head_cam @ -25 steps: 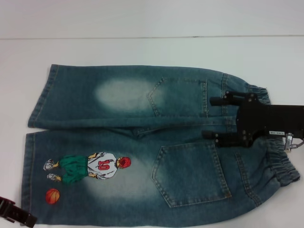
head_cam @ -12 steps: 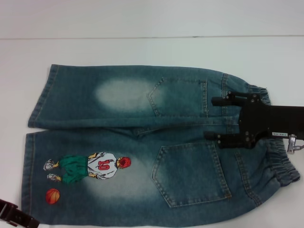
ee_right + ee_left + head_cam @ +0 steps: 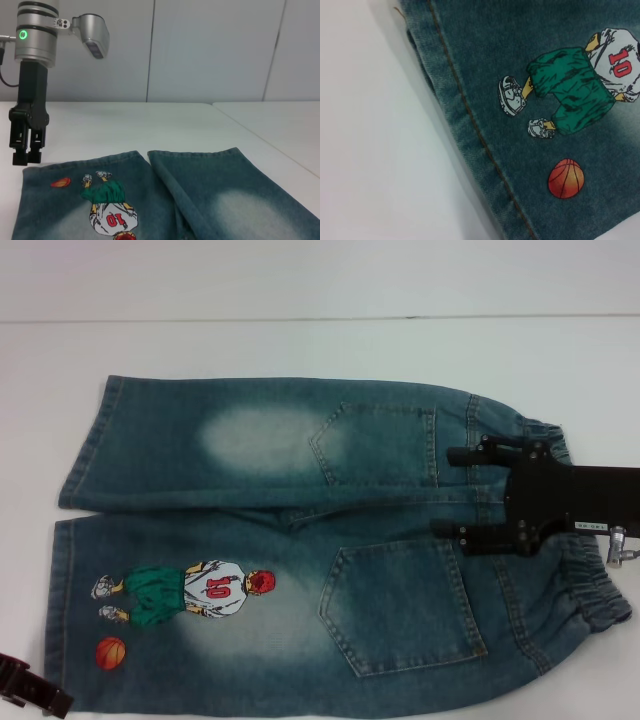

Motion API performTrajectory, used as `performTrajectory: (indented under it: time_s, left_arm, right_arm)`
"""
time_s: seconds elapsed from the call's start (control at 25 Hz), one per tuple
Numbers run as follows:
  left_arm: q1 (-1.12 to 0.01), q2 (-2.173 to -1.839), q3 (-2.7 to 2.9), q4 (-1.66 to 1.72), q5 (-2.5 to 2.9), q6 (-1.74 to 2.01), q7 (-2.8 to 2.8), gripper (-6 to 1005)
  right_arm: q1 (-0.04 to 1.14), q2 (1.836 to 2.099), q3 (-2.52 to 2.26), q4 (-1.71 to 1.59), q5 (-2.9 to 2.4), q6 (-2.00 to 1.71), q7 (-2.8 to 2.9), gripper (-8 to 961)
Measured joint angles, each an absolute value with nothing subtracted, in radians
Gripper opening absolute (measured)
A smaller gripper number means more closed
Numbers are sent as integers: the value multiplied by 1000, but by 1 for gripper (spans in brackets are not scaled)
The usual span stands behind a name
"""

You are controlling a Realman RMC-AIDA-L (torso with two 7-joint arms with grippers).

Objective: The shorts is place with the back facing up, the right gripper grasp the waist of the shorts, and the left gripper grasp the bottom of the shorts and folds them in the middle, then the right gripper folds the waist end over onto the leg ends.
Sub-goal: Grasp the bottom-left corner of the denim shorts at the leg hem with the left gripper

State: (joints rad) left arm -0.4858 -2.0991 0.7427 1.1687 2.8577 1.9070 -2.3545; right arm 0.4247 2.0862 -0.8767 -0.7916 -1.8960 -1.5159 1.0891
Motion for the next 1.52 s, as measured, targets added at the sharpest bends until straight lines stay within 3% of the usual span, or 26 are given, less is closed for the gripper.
performTrajectory:
  time_s: [1.4, 1.52]
  left_arm:
    - [-509, -2118, 803, 1122, 2857, 1853, -2377, 620]
    - [-509, -2120, 810, 1131, 2858, 1848, -2385, 493]
  right_arm:
    - [425, 2088, -867, -791, -1883, -1523, 1089, 873]
    - [425, 2088, -867, -792, -1881, -1525, 1089, 871]
